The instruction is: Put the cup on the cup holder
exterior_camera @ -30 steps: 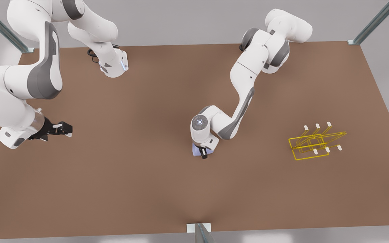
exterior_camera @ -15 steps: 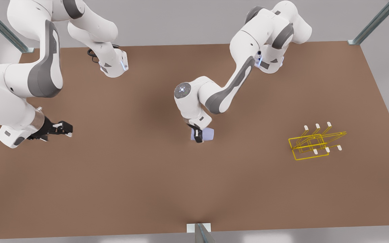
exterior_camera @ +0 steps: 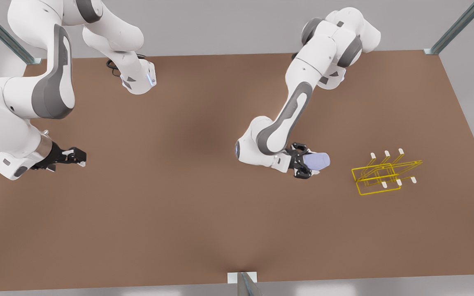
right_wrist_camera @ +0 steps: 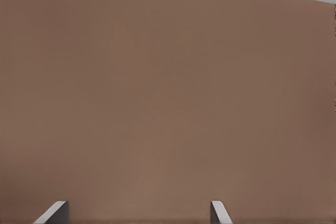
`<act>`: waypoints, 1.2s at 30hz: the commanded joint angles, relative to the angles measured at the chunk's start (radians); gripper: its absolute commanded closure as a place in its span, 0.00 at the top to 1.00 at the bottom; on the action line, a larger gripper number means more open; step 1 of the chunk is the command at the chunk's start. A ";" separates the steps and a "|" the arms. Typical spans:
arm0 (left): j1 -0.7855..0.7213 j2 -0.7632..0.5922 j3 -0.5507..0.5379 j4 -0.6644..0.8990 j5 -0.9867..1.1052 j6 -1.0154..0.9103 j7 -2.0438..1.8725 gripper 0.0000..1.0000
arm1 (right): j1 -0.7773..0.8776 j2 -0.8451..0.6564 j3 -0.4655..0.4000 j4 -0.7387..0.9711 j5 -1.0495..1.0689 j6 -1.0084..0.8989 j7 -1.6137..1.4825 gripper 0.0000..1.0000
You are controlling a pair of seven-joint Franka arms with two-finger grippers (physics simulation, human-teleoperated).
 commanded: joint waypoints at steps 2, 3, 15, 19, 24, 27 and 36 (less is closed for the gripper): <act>0.046 -0.005 0.000 -0.051 0.081 -0.100 0.061 0.77 | -0.001 -0.002 -0.001 0.000 0.000 -0.002 -0.002 1.00; 0.058 -0.008 0.000 -0.069 0.084 -0.098 0.047 0.77 | 0.000 -0.003 -0.003 0.001 0.001 -0.004 -0.002 1.00; 0.156 -0.091 0.000 -0.305 0.153 -0.064 -0.071 0.77 | 0.000 -0.006 -0.005 0.001 0.001 -0.002 -0.002 1.00; 0.185 -0.103 0.002 -0.359 0.208 -0.055 -0.099 0.77 | 0.000 -0.006 -0.005 0.001 0.001 -0.002 -0.002 1.00; 0.228 -0.105 0.002 -0.400 0.283 -0.063 -0.151 0.77 | 0.000 -0.006 -0.005 0.001 0.001 -0.001 -0.002 1.00; 0.261 -0.106 0.002 -0.457 0.323 -0.058 -0.206 0.77 | 0.000 -0.005 -0.005 0.001 0.001 0.002 -0.002 1.00; 0.297 -0.135 0.002 -0.572 0.381 -0.026 -0.270 0.77 | 0.000 -0.005 -0.005 0.001 0.001 -0.001 -0.002 1.00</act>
